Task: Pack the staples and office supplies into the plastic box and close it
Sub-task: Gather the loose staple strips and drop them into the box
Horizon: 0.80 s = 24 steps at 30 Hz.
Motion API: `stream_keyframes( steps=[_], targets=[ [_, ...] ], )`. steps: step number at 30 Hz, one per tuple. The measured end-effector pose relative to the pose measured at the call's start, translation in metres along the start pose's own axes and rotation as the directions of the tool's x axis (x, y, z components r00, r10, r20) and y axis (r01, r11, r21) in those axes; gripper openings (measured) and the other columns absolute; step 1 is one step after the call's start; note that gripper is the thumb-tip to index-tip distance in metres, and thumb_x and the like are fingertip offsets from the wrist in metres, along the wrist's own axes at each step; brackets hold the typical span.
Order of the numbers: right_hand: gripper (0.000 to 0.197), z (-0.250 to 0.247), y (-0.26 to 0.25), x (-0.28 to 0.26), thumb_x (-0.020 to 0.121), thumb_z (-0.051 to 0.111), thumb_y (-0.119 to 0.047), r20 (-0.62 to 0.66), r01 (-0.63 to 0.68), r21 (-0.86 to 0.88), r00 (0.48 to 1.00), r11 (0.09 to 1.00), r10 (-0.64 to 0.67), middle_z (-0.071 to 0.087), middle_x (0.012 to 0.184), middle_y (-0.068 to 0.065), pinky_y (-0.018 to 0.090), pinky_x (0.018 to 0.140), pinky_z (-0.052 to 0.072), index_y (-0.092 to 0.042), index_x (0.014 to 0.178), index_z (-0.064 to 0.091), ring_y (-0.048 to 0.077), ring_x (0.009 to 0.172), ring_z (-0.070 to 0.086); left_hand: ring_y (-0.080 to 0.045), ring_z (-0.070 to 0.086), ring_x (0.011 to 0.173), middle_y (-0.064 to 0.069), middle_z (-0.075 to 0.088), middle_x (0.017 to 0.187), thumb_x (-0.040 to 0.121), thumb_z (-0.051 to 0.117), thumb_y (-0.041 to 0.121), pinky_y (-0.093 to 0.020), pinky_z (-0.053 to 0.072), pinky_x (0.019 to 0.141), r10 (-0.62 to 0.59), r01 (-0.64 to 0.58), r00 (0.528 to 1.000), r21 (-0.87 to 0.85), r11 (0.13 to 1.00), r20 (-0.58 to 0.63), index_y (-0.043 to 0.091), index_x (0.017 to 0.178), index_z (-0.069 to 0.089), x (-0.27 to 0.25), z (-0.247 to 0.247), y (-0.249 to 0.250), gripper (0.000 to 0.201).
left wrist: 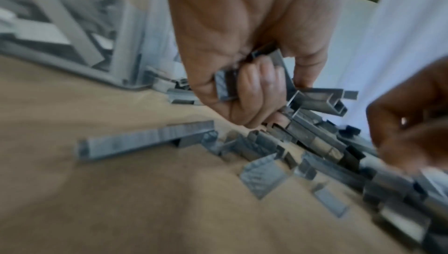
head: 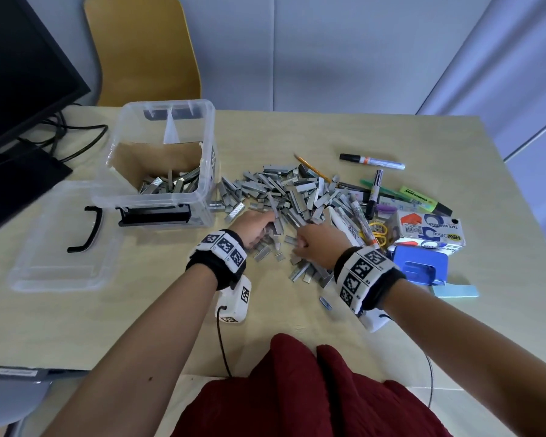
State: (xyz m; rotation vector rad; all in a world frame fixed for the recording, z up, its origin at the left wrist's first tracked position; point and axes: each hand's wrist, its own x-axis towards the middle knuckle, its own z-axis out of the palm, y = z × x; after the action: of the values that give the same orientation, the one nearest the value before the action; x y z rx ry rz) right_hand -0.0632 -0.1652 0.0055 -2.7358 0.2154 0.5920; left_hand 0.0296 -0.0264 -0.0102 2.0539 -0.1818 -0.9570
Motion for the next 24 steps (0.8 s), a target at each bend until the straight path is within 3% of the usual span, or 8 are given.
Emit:
stream_keyframes(
  steps=[4, 7, 11, 12, 14, 16, 21, 24],
  targets=[
    [0.018, 0.002, -0.009, -0.006, 0.09, 0.052, -0.03, 0.057, 0.076, -0.146, 0.996, 0.986, -0.068, 0.06, 0.102, 0.006, 0.032, 0.076, 0.045, -0.017, 0.103, 0.054, 0.026, 0.094, 0.058, -0.008, 0.015, 0.029, 0.008, 0.021, 0.037, 0.093, 0.037, 0.024, -0.011, 0.012, 0.037, -0.005, 0.014, 0.999, -0.276, 0.961, 0.032, 0.018, 0.057, 0.034, -0.008, -0.002, 0.0, 0.037],
    [0.01, 0.002, -0.014, -0.003, 0.09, 0.051, -0.022, 0.07, 0.063, -0.157, 0.996, 0.986, -0.053, 0.055, 0.089, 0.006, 0.03, 0.071, 0.042, -0.015, 0.083, 0.052, 0.024, 0.085, 0.054, -0.008, 0.017, 0.028, 0.008, 0.024, 0.037, 0.093, 0.035, 0.027, -0.011, 0.013, 0.035, -0.012, 0.026, 0.999, -0.343, 0.939, 0.043, 0.018, 0.055, 0.033, -0.011, -0.001, 0.0, 0.039],
    [0.017, 0.0, -0.005, 0.013, 0.088, 0.057, -0.015, 0.042, -0.06, 0.327, 0.998, 0.943, 0.049, 0.062, 0.079, 0.008, 0.025, 0.067, 0.045, 0.0, 0.085, 0.063, 0.016, 0.069, 0.054, -0.006, 0.021, 0.025, 0.006, 0.032, 0.034, 0.096, 0.031, 0.027, -0.009, 0.014, 0.032, -0.007, 0.048, 0.996, -0.489, 0.871, 0.085, 0.015, 0.057, 0.033, -0.016, -0.001, -0.004, 0.041],
    [0.016, -0.004, -0.002, 0.013, 0.088, 0.058, -0.014, 0.05, -0.088, 0.518, 0.996, 0.851, 0.072, 0.06, 0.072, 0.005, 0.023, 0.061, 0.044, -0.001, 0.08, 0.063, 0.012, 0.061, 0.053, -0.006, 0.022, 0.024, 0.005, 0.035, 0.035, 0.095, 0.03, 0.026, -0.008, 0.014, 0.032, 0.003, 0.044, 0.996, -0.522, 0.852, 0.089, 0.014, 0.057, 0.034, -0.017, -0.001, -0.006, 0.04],
    [0.024, -0.01, 0.002, 0.011, 0.09, 0.056, -0.013, 0.123, -0.136, 0.845, 0.991, 0.517, 0.06, 0.054, 0.056, 0.0, 0.019, 0.046, 0.041, -0.007, 0.067, 0.054, 0.009, 0.05, 0.052, -0.006, 0.025, 0.023, 0.002, 0.044, 0.037, 0.095, 0.031, 0.025, -0.007, 0.014, 0.032, 0.01, 0.032, 0.997, -0.547, 0.837, 0.074, 0.013, 0.059, 0.04, -0.018, 0.0, -0.009, 0.039],
    [0.032, -0.014, 0.003, 0.011, 0.091, 0.054, -0.014, 0.111, -0.12, 0.952, 0.993, 0.282, 0.045, 0.044, 0.041, -0.005, 0.021, 0.043, 0.035, -0.011, 0.062, 0.045, 0.011, 0.043, 0.046, -0.006, 0.027, 0.023, 0.0, 0.051, 0.039, 0.095, 0.032, 0.025, -0.007, 0.013, 0.032, 0.005, 0.023, 0.999, -0.536, 0.844, 0.051, 0.012, 0.063, 0.047, -0.017, 0.002, -0.011, 0.038],
    [0.014, -0.021, -0.019, 0.018, 0.084, 0.066, -0.025, -0.186, 0.14, 0.817, 0.982, 0.559, 0.025, 0.048, 0.052, -0.012, 0.011, 0.039, 0.03, -0.014, 0.088, 0.059, 0.0, 0.037, 0.04, -0.009, 0.024, 0.022, -0.003, 0.055, 0.039, 0.093, 0.038, 0.023, -0.008, 0.012, 0.031, -0.043, 0.058, 0.998, -0.348, 0.936, 0.05, 0.006, 0.059, 0.051, -0.019, 0.008, -0.008, 0.04],
    [0.018, -0.024, -0.026, 0.028, 0.084, 0.066, -0.019, -0.236, 0.225, 0.719, 0.969, 0.657, -0.073, 0.046, 0.058, -0.01, 0.008, 0.041, 0.03, -0.004, 0.093, 0.063, -0.004, 0.036, 0.04, -0.009, 0.023, 0.022, -0.005, 0.054, 0.038, 0.091, 0.041, 0.02, -0.01, 0.011, 0.032, -0.042, 0.054, 0.998, -0.268, 0.962, 0.05, 0.004, 0.058, 0.051, -0.019, 0.012, -0.005, 0.039]
  ],
)
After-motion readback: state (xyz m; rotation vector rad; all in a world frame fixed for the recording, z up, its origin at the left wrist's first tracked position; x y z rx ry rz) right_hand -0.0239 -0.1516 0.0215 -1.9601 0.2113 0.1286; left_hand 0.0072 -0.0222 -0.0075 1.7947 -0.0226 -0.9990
